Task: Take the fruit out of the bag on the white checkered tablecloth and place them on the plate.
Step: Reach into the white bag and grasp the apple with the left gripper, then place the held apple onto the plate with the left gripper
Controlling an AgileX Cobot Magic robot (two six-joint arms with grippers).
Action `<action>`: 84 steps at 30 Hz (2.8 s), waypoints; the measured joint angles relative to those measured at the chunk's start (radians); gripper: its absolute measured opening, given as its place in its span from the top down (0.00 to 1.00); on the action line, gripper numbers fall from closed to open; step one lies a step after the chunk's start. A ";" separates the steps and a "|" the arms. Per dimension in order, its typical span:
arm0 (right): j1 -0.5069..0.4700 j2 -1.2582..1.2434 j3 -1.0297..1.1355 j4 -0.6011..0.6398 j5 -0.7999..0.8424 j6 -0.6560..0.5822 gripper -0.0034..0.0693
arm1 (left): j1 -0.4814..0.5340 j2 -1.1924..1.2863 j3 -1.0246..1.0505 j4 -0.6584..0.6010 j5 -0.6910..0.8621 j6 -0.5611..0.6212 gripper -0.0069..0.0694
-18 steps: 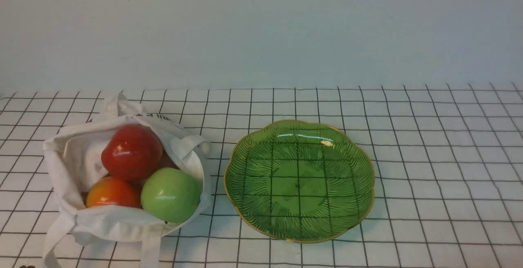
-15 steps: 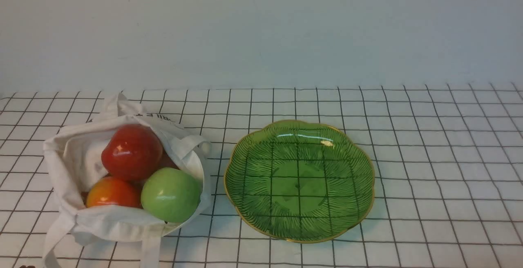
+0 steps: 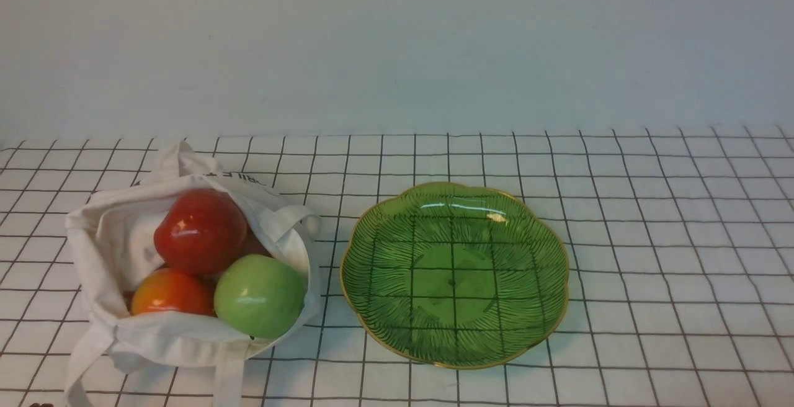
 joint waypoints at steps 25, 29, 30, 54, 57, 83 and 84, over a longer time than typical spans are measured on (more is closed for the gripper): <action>0.000 0.000 0.000 0.000 0.000 0.000 0.97 | 0.000 0.000 0.001 -0.388 -0.373 -0.127 0.92; 0.000 0.000 0.000 0.000 0.000 0.000 0.97 | 0.000 0.000 -0.007 -0.471 -0.596 -0.156 0.92; 0.000 0.000 0.000 0.000 0.000 0.000 0.97 | 0.000 0.000 -0.042 -0.475 -0.624 -0.167 0.92; 0.000 0.000 0.000 0.000 0.000 0.000 0.97 | -0.014 1.181 -1.007 -0.079 0.456 0.058 0.85; 0.000 0.000 0.000 0.000 0.000 0.000 0.97 | -0.057 1.232 -1.035 -0.127 0.446 0.147 0.75; 0.000 0.000 0.000 0.000 0.000 0.000 0.97 | -0.153 1.499 -1.048 -0.005 0.266 0.119 0.11; 0.000 0.000 0.000 0.000 0.000 0.000 0.97 | -0.154 1.499 -1.048 0.007 0.266 0.106 0.15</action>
